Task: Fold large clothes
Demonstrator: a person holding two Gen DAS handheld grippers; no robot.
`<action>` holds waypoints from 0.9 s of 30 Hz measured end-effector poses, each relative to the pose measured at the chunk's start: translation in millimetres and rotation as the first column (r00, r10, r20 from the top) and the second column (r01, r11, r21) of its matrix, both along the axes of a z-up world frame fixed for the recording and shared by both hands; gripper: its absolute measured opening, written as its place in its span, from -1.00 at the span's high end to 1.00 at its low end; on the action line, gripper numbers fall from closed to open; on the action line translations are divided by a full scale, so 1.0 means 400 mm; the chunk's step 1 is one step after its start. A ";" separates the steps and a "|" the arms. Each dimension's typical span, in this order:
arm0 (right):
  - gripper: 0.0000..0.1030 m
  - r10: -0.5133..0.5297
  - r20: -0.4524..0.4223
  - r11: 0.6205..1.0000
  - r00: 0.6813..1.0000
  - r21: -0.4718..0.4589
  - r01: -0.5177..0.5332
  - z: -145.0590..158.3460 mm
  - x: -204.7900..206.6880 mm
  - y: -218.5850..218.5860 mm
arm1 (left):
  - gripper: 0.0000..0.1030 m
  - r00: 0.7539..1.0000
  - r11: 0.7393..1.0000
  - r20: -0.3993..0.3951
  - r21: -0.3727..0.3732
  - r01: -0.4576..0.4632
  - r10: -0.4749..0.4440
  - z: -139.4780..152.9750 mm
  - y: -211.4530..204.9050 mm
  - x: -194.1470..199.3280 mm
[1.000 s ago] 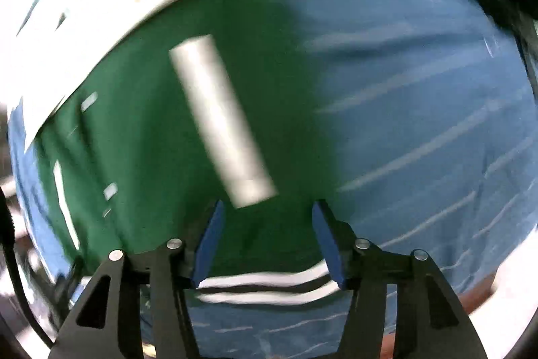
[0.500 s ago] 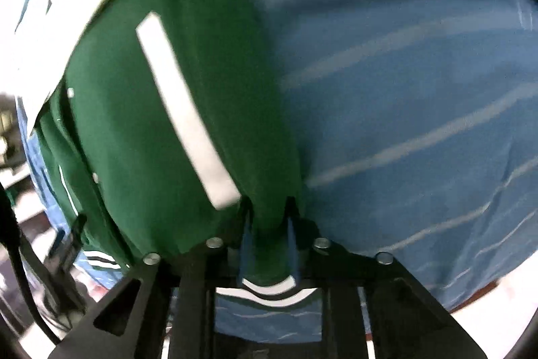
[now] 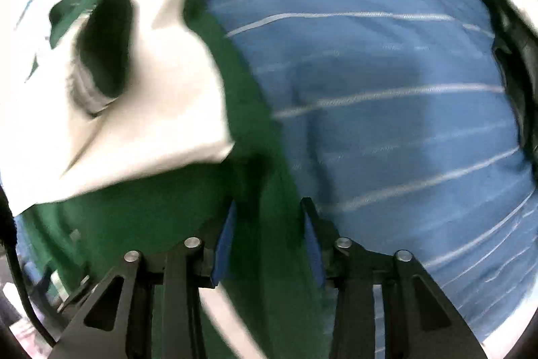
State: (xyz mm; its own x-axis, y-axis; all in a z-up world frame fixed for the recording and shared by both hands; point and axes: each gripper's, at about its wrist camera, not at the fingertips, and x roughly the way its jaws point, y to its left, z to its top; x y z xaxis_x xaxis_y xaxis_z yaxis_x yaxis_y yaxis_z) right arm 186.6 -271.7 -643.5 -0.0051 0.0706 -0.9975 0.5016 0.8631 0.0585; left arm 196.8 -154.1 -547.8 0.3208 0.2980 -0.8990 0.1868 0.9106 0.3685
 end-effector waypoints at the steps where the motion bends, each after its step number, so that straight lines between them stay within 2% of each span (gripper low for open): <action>1: 0.62 -0.028 -0.002 0.999 1.000 -0.030 0.028 -0.005 0.000 -0.030 | -1.00 1.000 1.000 0.001 -0.015 -0.003 0.003 0.000 0.003 0.001; 4: 0.61 -0.125 -0.024 0.992 0.992 0.002 0.125 -0.012 -0.013 -0.085 | -1.00 1.000 0.999 -0.016 -0.050 -0.021 0.021 0.004 0.013 0.007; 5: 0.60 -0.127 -0.049 0.992 0.991 -0.002 0.127 0.002 -0.014 -0.094 | -1.00 0.999 0.998 -0.028 -0.056 -0.024 0.023 0.005 0.009 0.010; 7: 0.52 -0.115 -0.078 0.992 0.990 -0.063 0.110 0.058 -0.016 -0.094 | -1.00 0.998 0.997 -0.055 -0.066 -0.034 0.031 0.016 0.019 0.020; 8: 0.52 -0.109 -0.063 0.990 0.992 -0.095 0.103 0.111 -0.020 -0.089 | -1.00 0.997 0.996 -0.059 -0.067 -0.051 0.047 0.027 0.027 0.025; 9: 0.48 -0.113 -0.004 0.990 0.994 -0.088 0.112 0.171 -0.023 -0.088 | -1.00 0.996 0.995 -0.050 -0.069 -0.076 0.073 0.050 0.041 0.031; 10: 0.32 -0.119 0.043 0.991 0.992 -0.058 0.121 0.203 -0.024 -0.090 | -1.00 0.995 0.993 -0.040 -0.073 -0.090 0.087 0.062 0.049 0.039; 12: 0.16 -0.154 0.181 0.986 0.971 0.084 0.141 0.276 -0.002 -0.107 | -1.00 0.991 0.989 -0.014 -0.066 -0.132 0.131 0.095 0.069 0.058; 13: 0.13 -0.170 0.227 0.978 0.959 0.155 0.137 0.288 0.020 -0.117 | -1.00 0.988 0.987 -0.005 -0.061 -0.152 0.152 0.106 0.076 0.069; 15: 0.02 -0.190 0.256 0.956 0.948 0.268 0.119 0.258 0.087 -0.069 | -1.00 0.981 0.980 0.015 -0.051 -0.193 0.194 0.122 0.091 0.099; 16: 0.02 -0.200 0.263 0.952 0.944 0.280 0.123 0.235 0.119 0.031 | -1.00 0.976 0.976 0.026 -0.041 -0.214 0.215 0.126 0.098 0.116; 17: 0.01 -0.197 0.265 0.948 0.944 0.297 0.115 0.210 0.156 0.023 | -1.00 0.974 0.974 0.033 -0.035 -0.225 0.226 0.128 0.099 0.125; 18: 0.01 -0.192 0.242 0.938 0.951 0.331 0.105 0.171 0.190 0.018 | -1.00 0.970 0.971 0.042 -0.025 -0.238 0.238 0.130 0.106 0.140; 19: 0.01 -0.189 0.212 0.932 0.959 0.346 0.107 0.134 0.197 0.067 | -1.00 0.967 0.968 0.052 -0.012 -0.250 0.250 0.130 0.111 0.150; 20: 0.03 -0.174 0.159 0.917 0.972 0.385 0.101 0.084 0.224 0.074 | -1.00 0.964 0.966 0.061 -0.004 -0.259 0.259 0.132 0.120 0.162; 21: 0.15 -0.155 0.153 0.923 0.976 0.375 0.088 0.047 0.237 0.098 | -1.00 0.961 0.963 0.075 0.000 -0.268 0.267 0.137 0.126 0.175; 22: 0.66 -0.126 0.156 0.938 0.980 0.341 0.067 0.031 0.243 0.116 | -1.00 0.957 0.960 0.087 0.008 -0.279 0.278 0.145 0.127 0.183; 23: 0.73 -0.091 0.175 0.953 0.980 0.300 0.035 0.039 0.242 0.116 | -1.00 0.953 0.957 0.098 0.014 -0.290 0.288 0.155 0.114 0.186; 25: 0.77 -0.105 0.218 0.962 0.970 0.270 0.043 0.075 0.212 0.095 | -1.00 0.944 0.950 0.120 0.021 -0.311 0.306 0.175 0.122 0.200; 27: 0.77 -0.085 0.225 0.976 0.971 0.216 0.035 0.098 0.191 0.065 | -1.00 0.932 0.940 0.150 0.041 -0.340 0.330 0.199 0.118 0.209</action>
